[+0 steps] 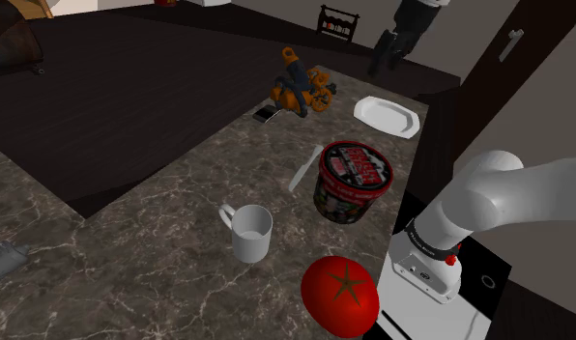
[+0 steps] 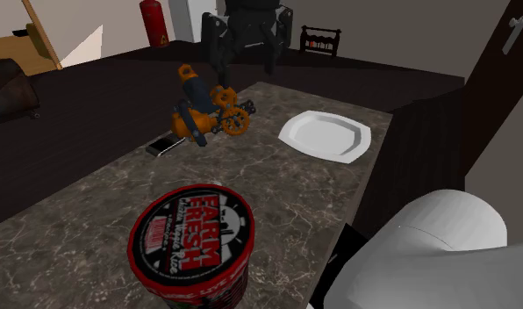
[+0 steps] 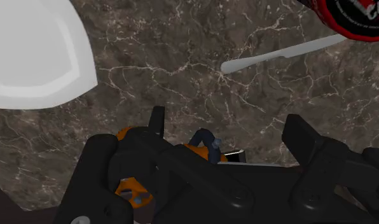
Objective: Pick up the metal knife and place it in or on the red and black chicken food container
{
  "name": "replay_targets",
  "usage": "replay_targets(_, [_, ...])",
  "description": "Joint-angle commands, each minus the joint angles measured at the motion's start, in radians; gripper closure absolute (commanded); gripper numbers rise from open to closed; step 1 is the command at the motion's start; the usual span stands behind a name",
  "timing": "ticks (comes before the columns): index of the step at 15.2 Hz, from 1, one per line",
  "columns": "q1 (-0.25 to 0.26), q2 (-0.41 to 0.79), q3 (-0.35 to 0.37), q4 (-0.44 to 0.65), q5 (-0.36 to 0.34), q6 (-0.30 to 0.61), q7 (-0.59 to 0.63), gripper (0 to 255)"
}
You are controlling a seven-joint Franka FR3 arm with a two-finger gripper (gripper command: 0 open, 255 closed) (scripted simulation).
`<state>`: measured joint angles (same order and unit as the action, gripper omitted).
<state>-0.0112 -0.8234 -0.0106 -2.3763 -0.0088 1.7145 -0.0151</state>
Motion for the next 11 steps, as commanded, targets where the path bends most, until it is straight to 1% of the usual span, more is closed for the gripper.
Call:
replay_targets(1, [0.000,0.000,0.000,0.000,0.000,0.000,0.000,0])
replay_targets(6, [-0.056,0.004,0.155,-0.106,0.068,0.059,0.321,0])
replay_targets(11, [-0.106,0.073,0.314,-0.157,0.148,0.126,0.643,0])
